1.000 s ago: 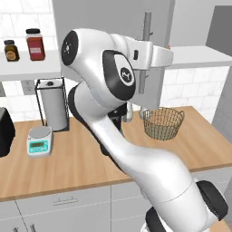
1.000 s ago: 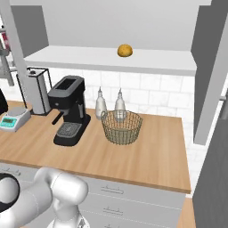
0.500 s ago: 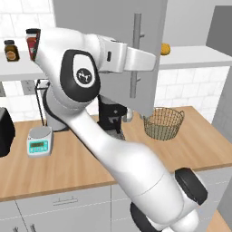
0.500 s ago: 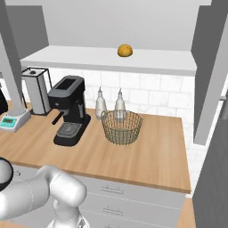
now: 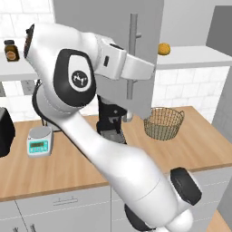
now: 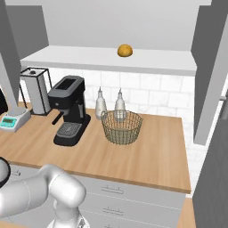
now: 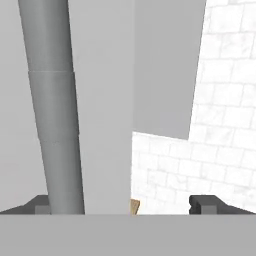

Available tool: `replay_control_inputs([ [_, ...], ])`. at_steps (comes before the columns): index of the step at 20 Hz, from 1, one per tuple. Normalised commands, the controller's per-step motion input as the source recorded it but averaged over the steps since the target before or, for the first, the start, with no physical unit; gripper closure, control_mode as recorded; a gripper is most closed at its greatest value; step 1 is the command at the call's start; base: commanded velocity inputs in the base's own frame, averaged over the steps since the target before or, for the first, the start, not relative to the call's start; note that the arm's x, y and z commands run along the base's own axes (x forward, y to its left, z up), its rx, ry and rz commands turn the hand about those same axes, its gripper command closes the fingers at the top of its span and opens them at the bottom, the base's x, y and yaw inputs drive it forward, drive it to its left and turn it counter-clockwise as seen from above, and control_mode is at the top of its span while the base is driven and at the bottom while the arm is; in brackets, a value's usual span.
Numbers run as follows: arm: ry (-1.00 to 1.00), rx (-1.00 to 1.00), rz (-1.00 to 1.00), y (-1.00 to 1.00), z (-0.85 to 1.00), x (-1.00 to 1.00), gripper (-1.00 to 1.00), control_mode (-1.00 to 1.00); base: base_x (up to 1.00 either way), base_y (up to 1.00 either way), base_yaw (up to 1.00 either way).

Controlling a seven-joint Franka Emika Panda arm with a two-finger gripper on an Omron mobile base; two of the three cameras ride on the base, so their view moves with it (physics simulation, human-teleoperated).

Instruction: Open the cabinet, pick up the bread from the cabinet and place it in the basket. Then move the basket to the dining counter.

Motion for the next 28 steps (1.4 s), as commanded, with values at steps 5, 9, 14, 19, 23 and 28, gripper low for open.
replay_control_inputs([
  [5, -0.06, 0.12, 0.34, -0.26, -0.02, -0.44, -1.00, -1.00, 0.00, 0.00, 0.00],
  [9, 0.09, 0.00, 0.19, 0.06, 0.00, 0.29, -1.00, -1.00, 0.00, 0.00, 0.00],
  [14, 0.01, -0.01, 0.07, 0.28, 0.00, 0.40, -1.00, -1.00, 0.00, 0.00, 0.00],
  [19, 0.00, -0.01, 0.03, 0.44, 0.00, 0.33, -1.00, -1.00, 0.00, 0.00, 0.00],
  [23, 0.00, 0.00, 0.00, 0.21, 0.00, -0.23, -1.00, -1.00, 0.00, 0.00, 0.00],
  [28, -0.01, 0.00, 0.04, 0.16, 0.00, -0.20, -1.00, -1.00, 0.00, 0.00, 0.00],
])
